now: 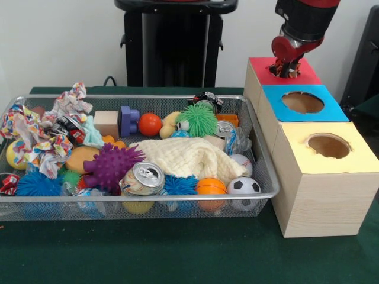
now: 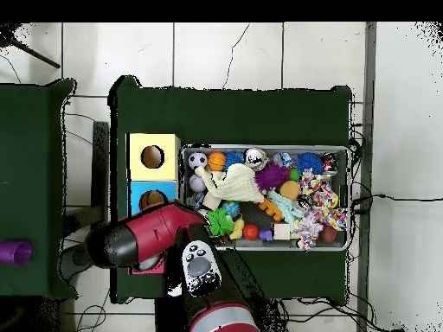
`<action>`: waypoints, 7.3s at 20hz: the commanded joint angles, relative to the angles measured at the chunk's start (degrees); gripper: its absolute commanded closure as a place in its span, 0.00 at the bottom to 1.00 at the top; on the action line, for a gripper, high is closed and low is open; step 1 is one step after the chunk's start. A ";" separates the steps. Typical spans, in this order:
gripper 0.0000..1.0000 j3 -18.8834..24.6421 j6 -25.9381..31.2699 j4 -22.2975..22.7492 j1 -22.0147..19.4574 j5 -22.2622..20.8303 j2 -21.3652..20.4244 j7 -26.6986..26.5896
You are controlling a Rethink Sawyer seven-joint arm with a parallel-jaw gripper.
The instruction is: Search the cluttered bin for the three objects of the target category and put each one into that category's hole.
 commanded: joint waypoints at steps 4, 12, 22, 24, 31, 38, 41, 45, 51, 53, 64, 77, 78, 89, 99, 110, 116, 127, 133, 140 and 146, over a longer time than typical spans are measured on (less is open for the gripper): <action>1.00 5.65 -2.21 -12.71 -3.05 -6.17 5.21 -6.39; 1.00 6.23 -5.69 -10.14 -3.93 -7.14 5.12 -3.00; 1.00 6.27 -7.86 -8.51 -4.26 -8.12 4.89 -0.51; 1.00 6.01 -8.74 -8.37 -4.26 -8.27 5.56 0.06; 1.00 5.61 -12.38 -8.32 -4.42 -9.82 7.93 0.61; 0.00 6.71 -13.16 -7.95 -5.19 -10.31 8.22 -0.31; 0.00 6.76 -13.41 -7.98 -5.18 -10.35 8.25 -0.16; 0.00 6.41 -13.35 -7.91 -4.93 -10.33 8.04 0.57; 0.00 5.00 -12.42 -8.20 -3.39 -10.45 7.05 2.28; 0.00 4.49 -12.33 -8.11 -2.75 -10.59 6.10 3.00; 0.00 4.52 -14.83 -6.88 -3.10 -10.73 5.78 3.78; 0.00 4.16 -14.24 -4.95 -2.75 -10.14 2.86 4.13; 0.00 4.31 -14.09 -4.94 -2.90 -9.88 3.02 4.08; 0.00 3.97 -14.15 -4.63 -2.78 -9.22 2.87 4.63; 0.00 4.30 -6.21 -1.95 -2.82 -5.94 -4.07 3.45; 0.00 4.10 -3.55 -1.67 -2.65 -5.15 -5.53 2.84; 0.00 4.76 -4.78 -1.54 -3.26 -5.30 -4.89 2.18; 1.00 5.40 -6.53 -1.23 -3.91 -5.66 -4.74 1.96; 1.00 5.04 -5.68 -1.54 -3.37 -5.72 -4.98 2.27; 0.00 5.29 -5.94 -1.06 -3.90 -5.08 -5.04 2.42; 0.00 5.87 -6.64 -0.65 -4.39 -4.80 -5.13 2.16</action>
